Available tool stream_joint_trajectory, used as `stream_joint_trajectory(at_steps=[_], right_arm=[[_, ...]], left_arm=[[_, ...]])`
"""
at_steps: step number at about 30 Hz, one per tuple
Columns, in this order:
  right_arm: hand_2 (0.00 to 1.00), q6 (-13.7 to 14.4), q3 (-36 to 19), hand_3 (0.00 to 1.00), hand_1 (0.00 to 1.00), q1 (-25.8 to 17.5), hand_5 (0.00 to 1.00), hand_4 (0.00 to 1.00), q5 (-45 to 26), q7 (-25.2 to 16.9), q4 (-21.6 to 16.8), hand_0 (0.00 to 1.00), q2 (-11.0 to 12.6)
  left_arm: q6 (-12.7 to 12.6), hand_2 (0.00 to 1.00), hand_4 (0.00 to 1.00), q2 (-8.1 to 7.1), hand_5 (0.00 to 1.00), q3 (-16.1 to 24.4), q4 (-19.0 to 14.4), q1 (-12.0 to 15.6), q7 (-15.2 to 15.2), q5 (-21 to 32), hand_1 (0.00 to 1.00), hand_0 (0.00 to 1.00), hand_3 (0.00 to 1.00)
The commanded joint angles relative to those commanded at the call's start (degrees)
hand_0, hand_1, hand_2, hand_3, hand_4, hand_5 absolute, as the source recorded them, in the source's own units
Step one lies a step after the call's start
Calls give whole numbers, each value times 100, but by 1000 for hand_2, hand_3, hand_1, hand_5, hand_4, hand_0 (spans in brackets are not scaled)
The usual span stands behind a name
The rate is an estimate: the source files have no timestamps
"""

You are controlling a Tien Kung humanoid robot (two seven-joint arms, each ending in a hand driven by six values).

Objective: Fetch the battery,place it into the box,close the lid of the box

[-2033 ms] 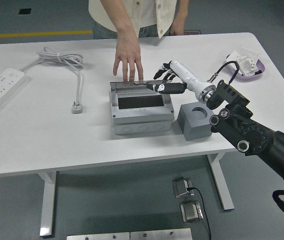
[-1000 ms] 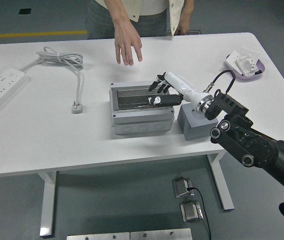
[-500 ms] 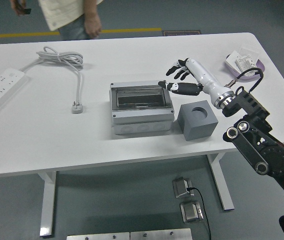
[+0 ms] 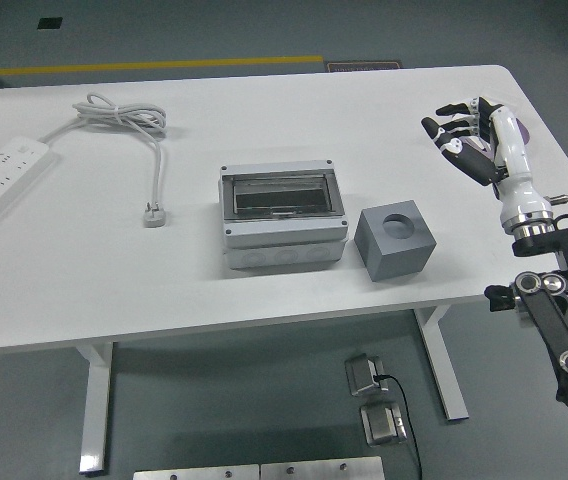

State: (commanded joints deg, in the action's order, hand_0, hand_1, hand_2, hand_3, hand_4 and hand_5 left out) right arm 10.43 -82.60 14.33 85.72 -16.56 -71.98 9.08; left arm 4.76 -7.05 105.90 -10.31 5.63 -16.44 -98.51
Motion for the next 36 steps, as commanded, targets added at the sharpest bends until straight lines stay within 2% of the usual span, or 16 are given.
stream_joint_trajectory(at_steps=[1,2,7,8,13,14,19,20,25,26,31,32,36], right_arm=[[590,-37,-41,521,509,-29,562,924,-157,-48,32,474,-23],[686,-77,-84,533,630,-57,579,920,-334,-97,66,625,-45],[686,-77,-226,533,630,-101,579,920,-878,-212,167,625,-92],[892,-57,-259,981,817,-102,998,998,-915,-215,175,998,-98],[892,-32,-373,981,817,-119,998,998,-871,-159,186,998,-103],[819,-80,-369,989,875,-129,998,998,-878,-157,190,998,-99],[819,-272,-291,989,875,-149,998,998,-1031,-189,209,998,-85],[770,-289,-269,895,875,-149,998,998,-1062,-196,210,998,-79],[770,-252,-148,895,875,-153,998,998,-1240,-305,207,998,-30],[998,-243,-133,917,998,-157,998,998,-1261,-318,199,998,-23],[998,-210,-89,917,998,-197,998,998,-1334,-368,129,998,-2],[998,-193,-81,998,998,-205,998,998,-1353,-385,113,998,2],[998,-73,-56,998,998,-232,998,998,-1419,-491,44,998,8]], left_arm=[[1,683,723,4,218,7,0,-5,5,-6,671,633,661],[1,683,723,7,218,8,0,-10,13,-8,671,633,661],[6,683,723,19,218,-79,0,-7,8,14,671,633,661],[5,683,722,23,219,-88,0,-3,0,18,672,636,661],[-2,683,722,39,219,-69,0,4,-27,10,672,636,661],[-2,682,721,41,219,-58,0,0,-24,5,675,639,660],[3,682,721,55,219,-41,0,-15,-10,-9,675,639,660],[4,682,720,58,221,-44,0,-17,-8,-10,678,639,659],[2,682,720,68,221,-59,0,-16,-6,-8,678,639,659],[3,681,720,68,222,-85,0,-14,-11,-7,678,639,658],[9,681,720,75,222,-186,0,-18,-20,7,678,639,658],[10,682,720,76,224,-191,0,-21,-16,8,678,638,658],[9,682,720,68,224,-156,0,-34,2,-3,678,638,658]])
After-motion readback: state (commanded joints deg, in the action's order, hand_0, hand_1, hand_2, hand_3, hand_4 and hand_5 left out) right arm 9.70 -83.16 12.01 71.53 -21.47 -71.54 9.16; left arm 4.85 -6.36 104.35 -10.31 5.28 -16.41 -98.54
